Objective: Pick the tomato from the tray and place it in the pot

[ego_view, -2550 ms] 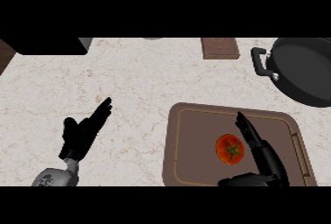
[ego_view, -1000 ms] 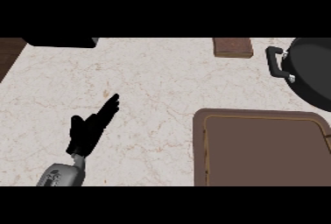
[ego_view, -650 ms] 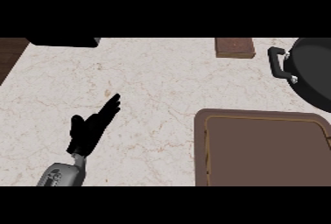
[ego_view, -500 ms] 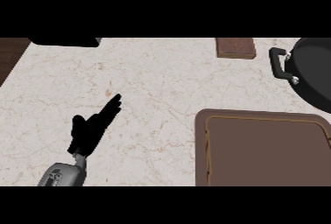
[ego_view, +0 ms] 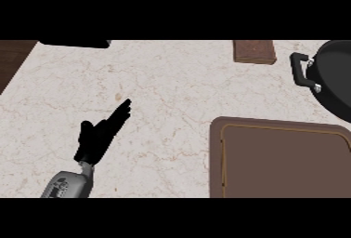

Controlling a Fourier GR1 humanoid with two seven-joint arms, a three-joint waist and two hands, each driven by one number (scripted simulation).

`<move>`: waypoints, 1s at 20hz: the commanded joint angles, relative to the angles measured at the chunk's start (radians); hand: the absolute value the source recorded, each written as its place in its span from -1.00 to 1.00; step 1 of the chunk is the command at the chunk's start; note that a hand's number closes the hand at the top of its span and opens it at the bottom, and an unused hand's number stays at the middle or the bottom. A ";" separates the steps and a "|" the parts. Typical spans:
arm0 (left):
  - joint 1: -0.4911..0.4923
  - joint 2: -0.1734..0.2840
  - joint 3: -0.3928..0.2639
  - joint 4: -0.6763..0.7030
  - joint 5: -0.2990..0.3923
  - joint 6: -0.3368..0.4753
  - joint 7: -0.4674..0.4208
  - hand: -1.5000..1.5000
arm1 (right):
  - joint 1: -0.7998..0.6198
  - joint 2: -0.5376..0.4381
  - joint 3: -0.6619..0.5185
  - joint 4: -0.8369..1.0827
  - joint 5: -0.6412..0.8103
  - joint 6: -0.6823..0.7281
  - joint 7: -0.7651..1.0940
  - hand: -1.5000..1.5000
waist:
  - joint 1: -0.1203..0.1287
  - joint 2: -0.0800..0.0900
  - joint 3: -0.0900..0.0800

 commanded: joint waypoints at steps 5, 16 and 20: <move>-0.007 0.016 -0.001 0.017 0.002 -0.026 0.010 0.00 | -0.105 -0.054 0.108 0.058 0.114 0.073 -0.181 1.00 | 0.026 0.003 -0.007; -0.039 -0.037 -0.026 0.068 -0.040 0.013 -0.008 0.00 | -0.312 0.029 0.329 0.107 0.349 -0.117 -0.222 1.00 | 0.025 0.003 -0.011; -0.012 -0.026 -0.022 0.056 -0.034 0.003 -0.010 0.00 | -0.378 0.047 0.407 0.139 0.517 -0.335 -0.189 1.00 | 0.022 -0.001 -0.012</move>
